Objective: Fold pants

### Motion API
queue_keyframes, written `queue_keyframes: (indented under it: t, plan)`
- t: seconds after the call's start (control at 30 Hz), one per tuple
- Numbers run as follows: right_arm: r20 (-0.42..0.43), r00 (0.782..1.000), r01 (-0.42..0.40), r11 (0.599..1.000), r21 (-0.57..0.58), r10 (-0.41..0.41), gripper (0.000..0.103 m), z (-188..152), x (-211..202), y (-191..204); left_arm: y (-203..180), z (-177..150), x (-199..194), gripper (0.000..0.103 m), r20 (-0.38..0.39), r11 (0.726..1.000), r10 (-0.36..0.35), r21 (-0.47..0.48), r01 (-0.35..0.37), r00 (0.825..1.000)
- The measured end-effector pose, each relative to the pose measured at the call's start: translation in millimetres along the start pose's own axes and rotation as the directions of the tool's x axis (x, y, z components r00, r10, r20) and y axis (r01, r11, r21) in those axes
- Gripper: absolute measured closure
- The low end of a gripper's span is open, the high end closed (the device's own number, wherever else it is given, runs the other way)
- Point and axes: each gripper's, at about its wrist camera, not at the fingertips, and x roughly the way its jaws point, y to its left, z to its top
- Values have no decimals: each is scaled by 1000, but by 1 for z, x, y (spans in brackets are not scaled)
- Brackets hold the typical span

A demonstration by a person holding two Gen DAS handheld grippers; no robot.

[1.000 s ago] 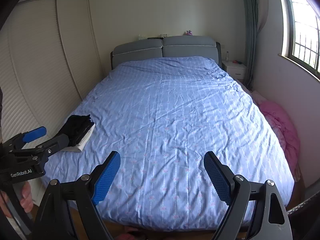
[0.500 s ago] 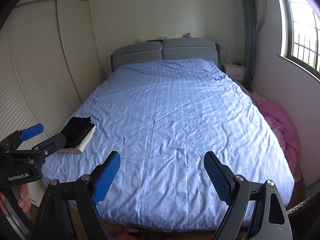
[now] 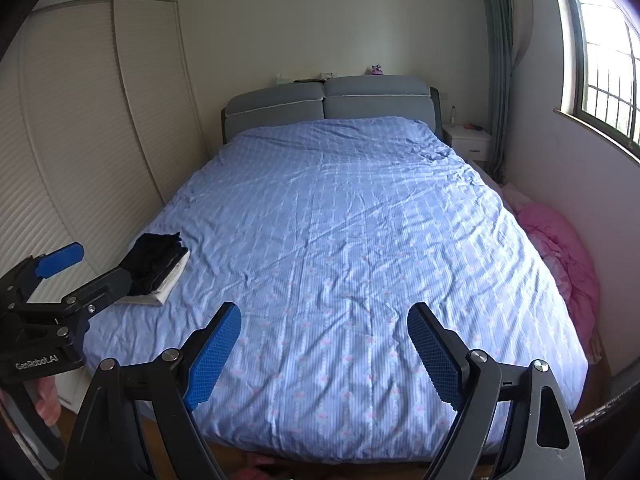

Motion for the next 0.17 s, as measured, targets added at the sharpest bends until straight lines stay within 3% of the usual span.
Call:
queue_keyframes:
  t: [0.17]
  plan:
    - [0, 1000, 1, 1000, 2, -1, 17, 0, 0, -1, 2, 2, 5, 0, -15, 1000, -18, -9, 17, 1000]
